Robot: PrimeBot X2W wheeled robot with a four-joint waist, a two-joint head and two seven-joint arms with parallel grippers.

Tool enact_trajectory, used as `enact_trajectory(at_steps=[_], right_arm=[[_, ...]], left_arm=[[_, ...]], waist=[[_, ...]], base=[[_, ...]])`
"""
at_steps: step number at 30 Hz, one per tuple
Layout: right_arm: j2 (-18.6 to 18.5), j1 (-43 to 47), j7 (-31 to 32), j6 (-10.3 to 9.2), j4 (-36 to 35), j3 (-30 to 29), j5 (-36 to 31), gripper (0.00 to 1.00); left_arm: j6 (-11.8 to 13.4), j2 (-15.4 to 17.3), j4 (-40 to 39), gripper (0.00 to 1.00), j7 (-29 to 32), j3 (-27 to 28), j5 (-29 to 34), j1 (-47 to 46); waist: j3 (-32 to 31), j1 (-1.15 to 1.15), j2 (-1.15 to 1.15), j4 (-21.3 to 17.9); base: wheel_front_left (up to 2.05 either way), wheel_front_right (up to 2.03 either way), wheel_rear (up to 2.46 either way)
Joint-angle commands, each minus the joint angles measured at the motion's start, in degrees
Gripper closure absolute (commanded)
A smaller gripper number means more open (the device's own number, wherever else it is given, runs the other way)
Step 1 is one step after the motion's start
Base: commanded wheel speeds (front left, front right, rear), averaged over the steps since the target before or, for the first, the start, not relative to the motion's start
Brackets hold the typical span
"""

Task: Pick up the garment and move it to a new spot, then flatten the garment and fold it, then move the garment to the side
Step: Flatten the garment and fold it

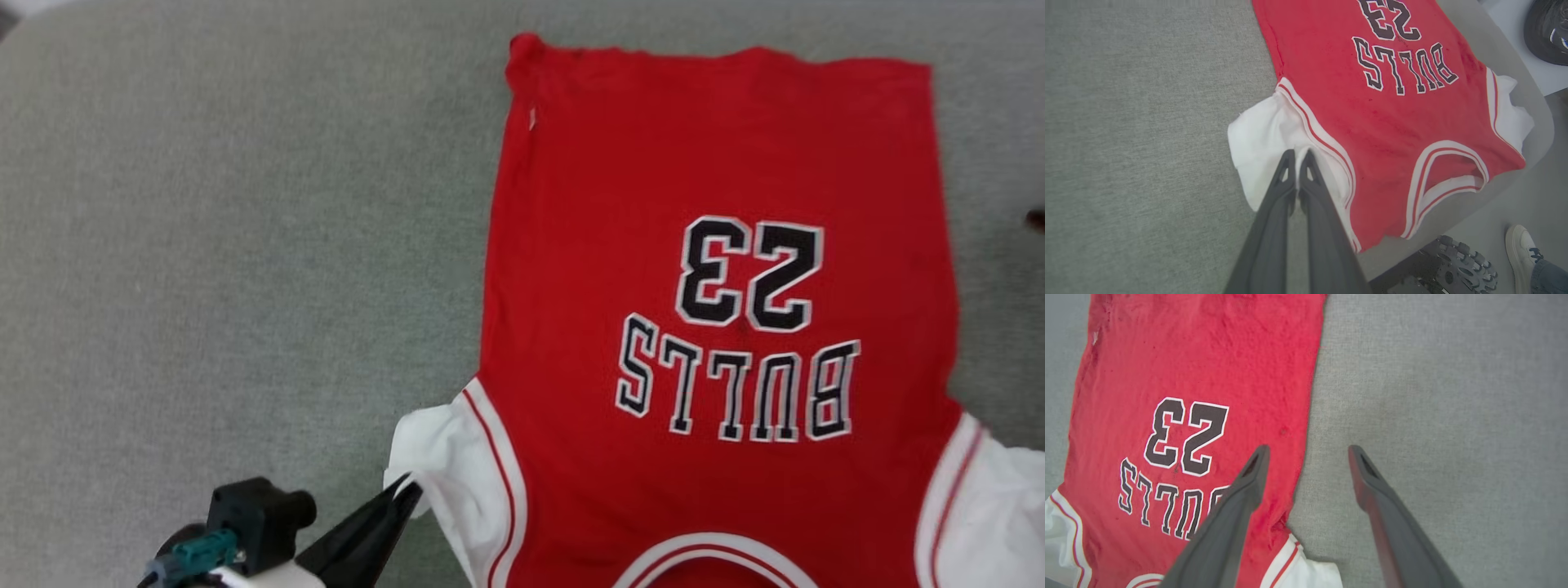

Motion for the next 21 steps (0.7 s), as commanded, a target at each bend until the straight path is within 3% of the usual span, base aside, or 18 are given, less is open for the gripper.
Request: enact_trajectory(at_steps=[1, 6, 12, 18, 21], right_arm=[[0.02, -5.02, 2.78, 0.00, 2.02, -0.54, -2.66, 0.00], [-2.97, -16.61, 10.31, -0.01, 5.82, 0.58, -10.03, 0.00], [-4.38, -25.60, 12.38, -0.01, 11.12, -0.67, -16.36, 0.00], [-4.07, -30.09, 12.86, -0.01, 15.17, -1.73, -21.76, 0.00], [-4.59, -26.71, 13.18, 0.00, 17.48, -0.50, -24.04, 0.00]], left_arm=[[-0.44, -0.27, -1.20, 1.00, 0.62, -0.21, 0.84, -2.39], [-1.98, -0.29, -3.50, 1.00, 3.33, -2.74, 3.93, -6.64], [-2.87, -3.36, -4.44, 1.00, 3.09, -4.55, 5.56, -9.99], [-3.95, -5.61, -4.25, 1.00, 2.44, -5.66, 5.98, -12.23], [-4.60, -6.79, -3.49, 1.00, 1.85, -6.14, 5.63, -13.05]], waist=[[7.82, -0.01, 0.00, 5.34], [13.59, -0.01, 0.00, 9.89], [17.46, -0.01, 0.00, 14.11], [19.55, -0.01, 0.00, 16.68], [19.88, -0.01, 0.00, 17.64]], base=[[0.00, 0.00, 0.00], [0.00, 0.00, 0.00], [0.00, 0.00, 0.00], [0.00, 0.00, 0.00], [0.00, 0.00, 0.00]])
